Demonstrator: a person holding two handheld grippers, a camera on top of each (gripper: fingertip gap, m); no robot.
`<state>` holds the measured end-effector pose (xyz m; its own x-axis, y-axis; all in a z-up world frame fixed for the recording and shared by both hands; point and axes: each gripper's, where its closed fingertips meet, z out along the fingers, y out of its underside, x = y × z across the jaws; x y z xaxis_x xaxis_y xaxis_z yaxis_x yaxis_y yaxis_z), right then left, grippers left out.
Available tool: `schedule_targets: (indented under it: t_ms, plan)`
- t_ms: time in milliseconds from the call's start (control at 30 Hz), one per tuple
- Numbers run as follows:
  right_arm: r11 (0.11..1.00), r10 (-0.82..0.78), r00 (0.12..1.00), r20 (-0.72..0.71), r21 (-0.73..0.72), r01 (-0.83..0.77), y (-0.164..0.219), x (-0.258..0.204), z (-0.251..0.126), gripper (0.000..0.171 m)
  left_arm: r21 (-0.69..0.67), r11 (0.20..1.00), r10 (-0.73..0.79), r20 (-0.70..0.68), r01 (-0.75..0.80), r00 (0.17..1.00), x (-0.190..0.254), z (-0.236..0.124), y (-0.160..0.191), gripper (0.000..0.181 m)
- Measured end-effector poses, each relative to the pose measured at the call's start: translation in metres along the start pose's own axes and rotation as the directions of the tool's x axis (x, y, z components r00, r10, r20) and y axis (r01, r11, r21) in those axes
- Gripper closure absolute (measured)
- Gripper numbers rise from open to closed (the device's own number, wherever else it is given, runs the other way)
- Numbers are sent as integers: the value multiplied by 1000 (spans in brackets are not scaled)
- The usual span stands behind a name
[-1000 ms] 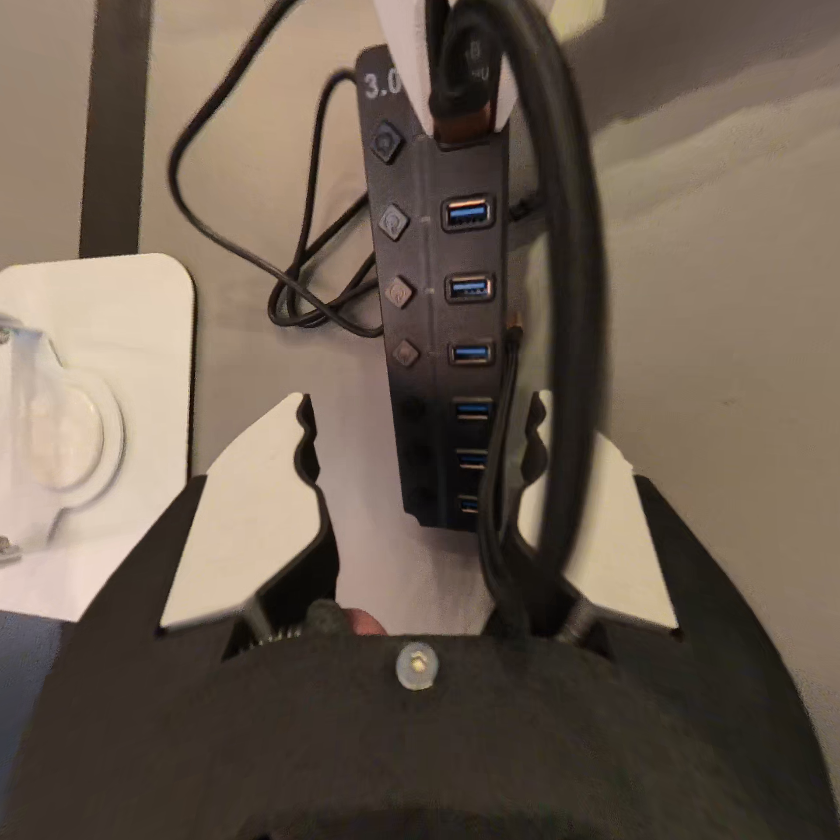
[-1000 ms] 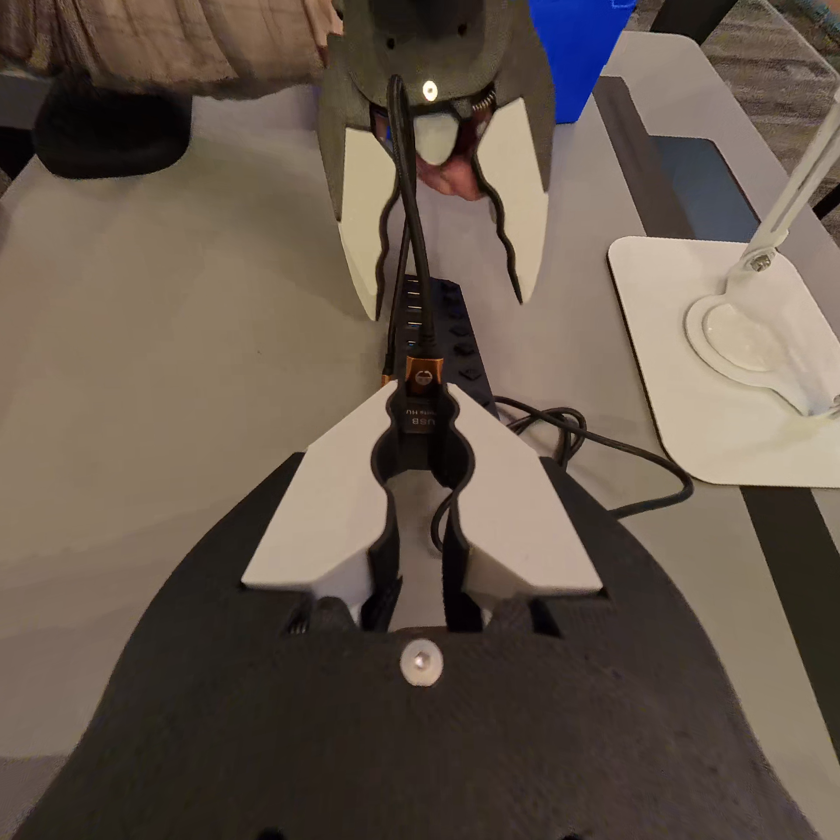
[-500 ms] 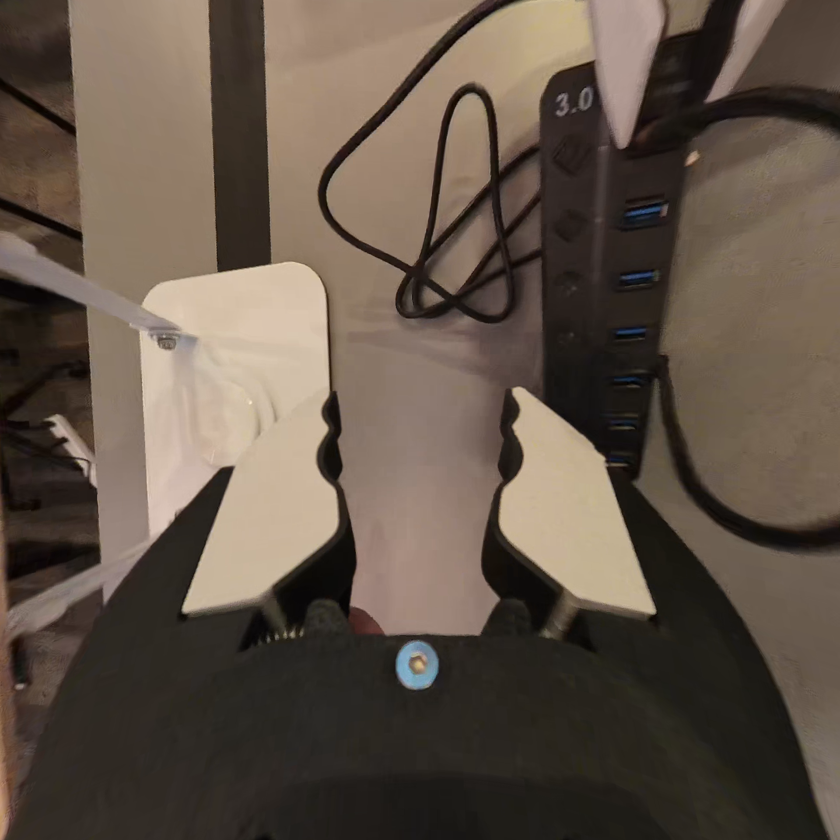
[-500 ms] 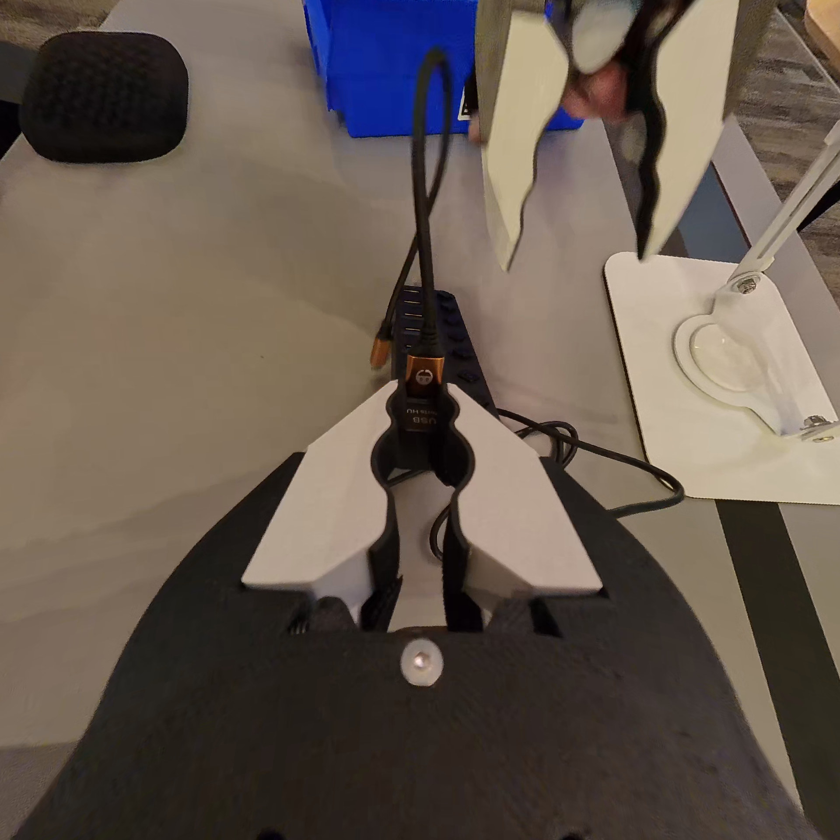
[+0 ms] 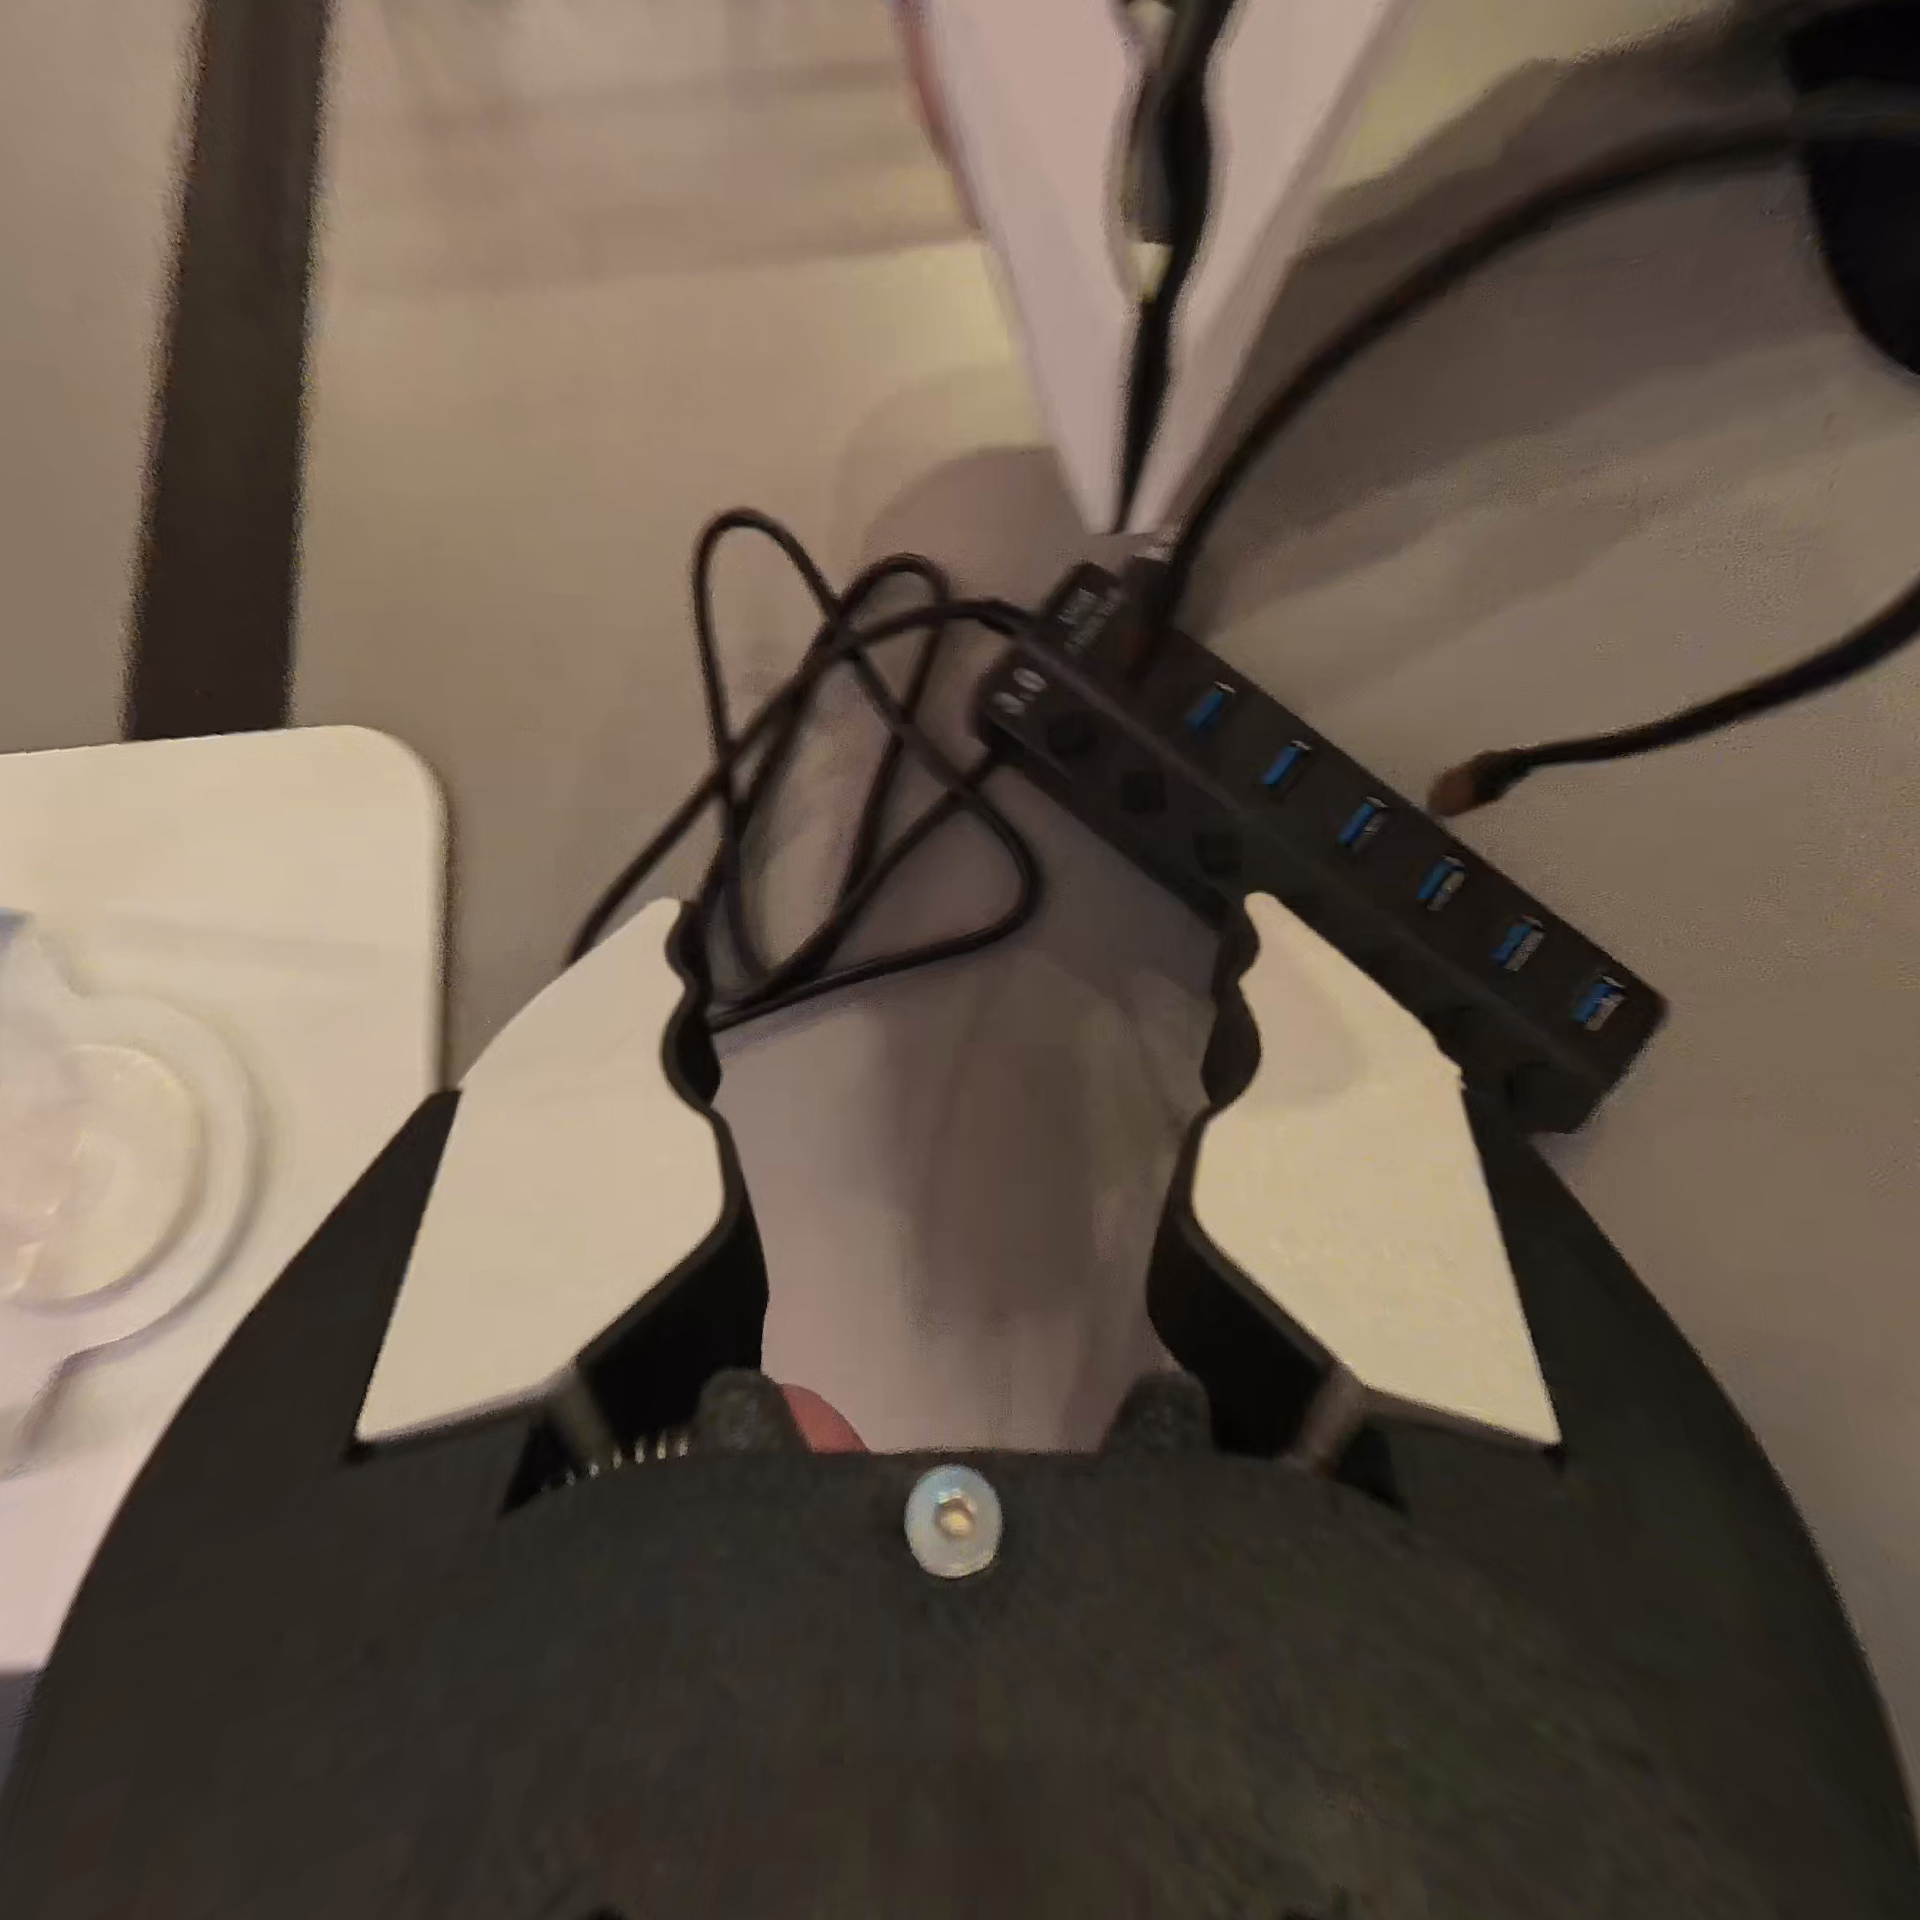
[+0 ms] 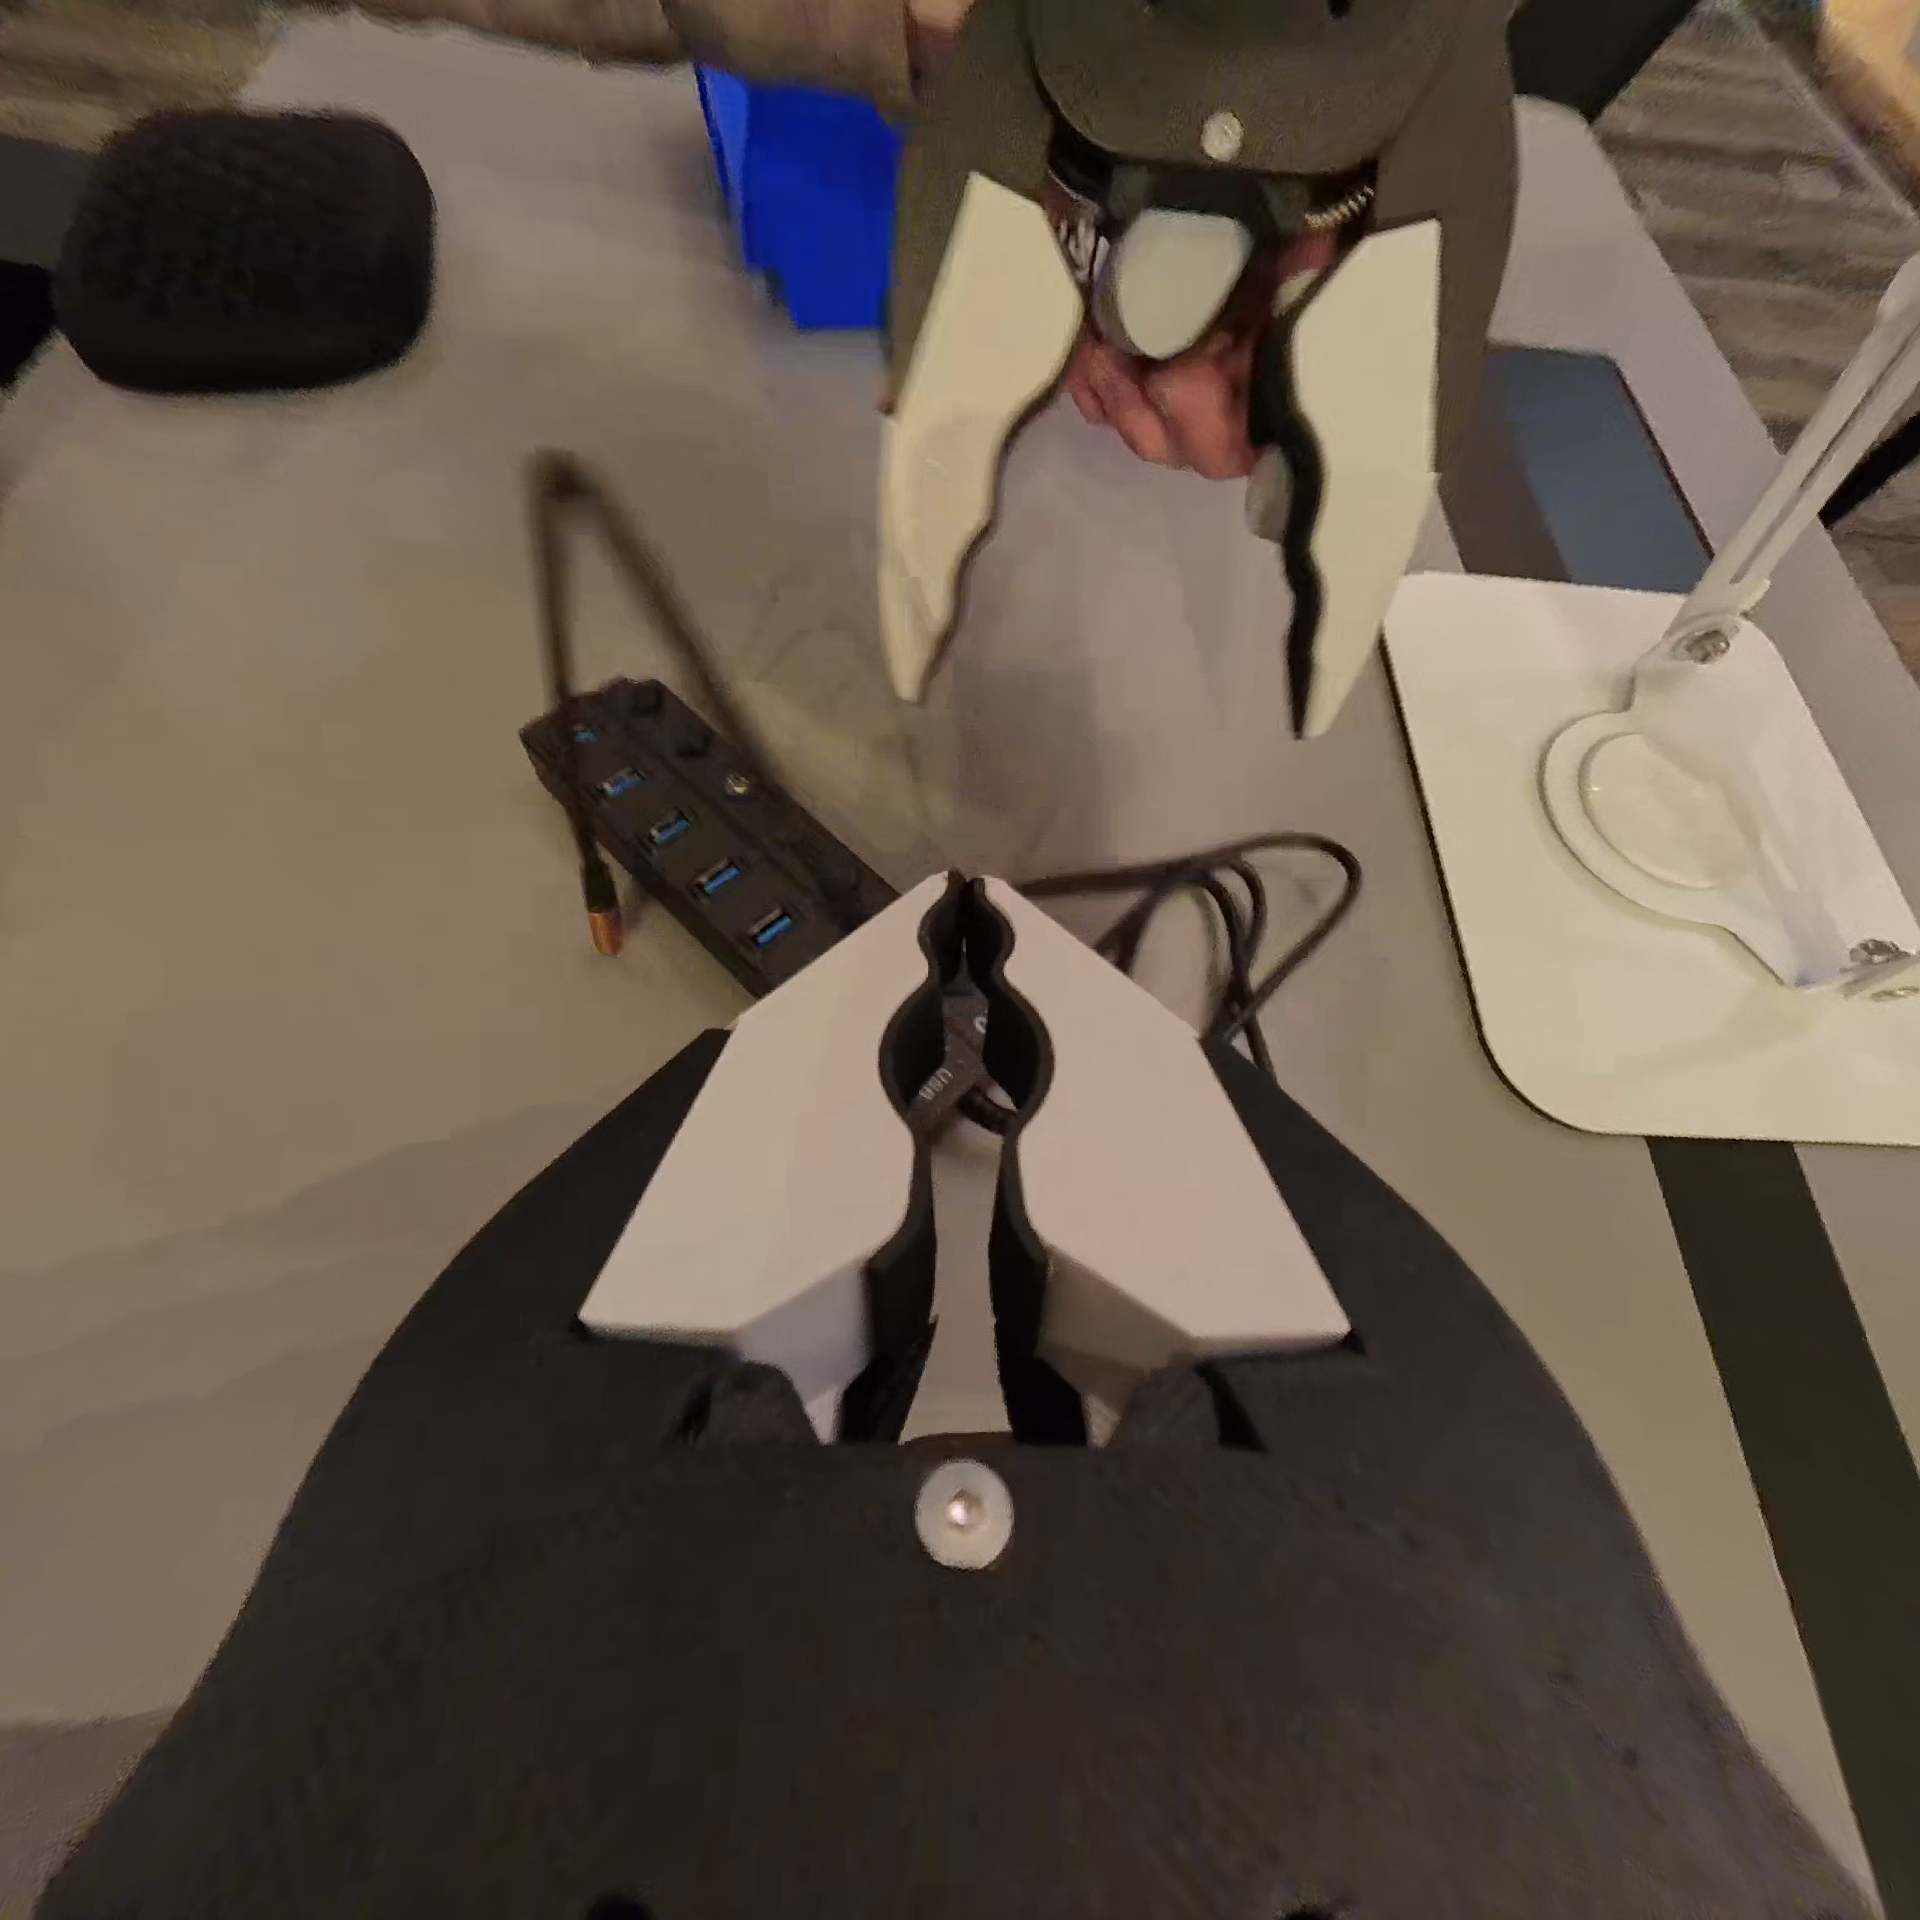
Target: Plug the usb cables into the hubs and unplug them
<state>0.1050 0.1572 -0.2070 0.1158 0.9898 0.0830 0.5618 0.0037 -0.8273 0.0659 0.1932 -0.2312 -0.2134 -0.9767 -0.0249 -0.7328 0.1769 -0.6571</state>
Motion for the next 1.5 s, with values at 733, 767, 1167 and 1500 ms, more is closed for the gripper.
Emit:
schedule_targets:
  t_ms: [733, 767, 1167, 1500]
  plan:
    - [987, -54, 997, 59, -151, 62, 29, -13, 12, 171, -238, 896, -308, 276, 375, 911, 70, 73, 11, 107]
    - [988, -57, 996, 64, -140, 65, 27, -14, 12, 171, -218, 898, -319, 273, 381, 908, 67, 72, 8, 121]
    - [994, -106, 993, 61, 18, 105, 1, -18, -12, 151, -194, 949, -225, 132, 247, 965, 50, 31, 14, 126]
    - [976, -205, 974, 91, -56, 211, -24, -41, 21, 142, -369, 928, 51, -22, -56, 998, 62, -4, 8, 127]
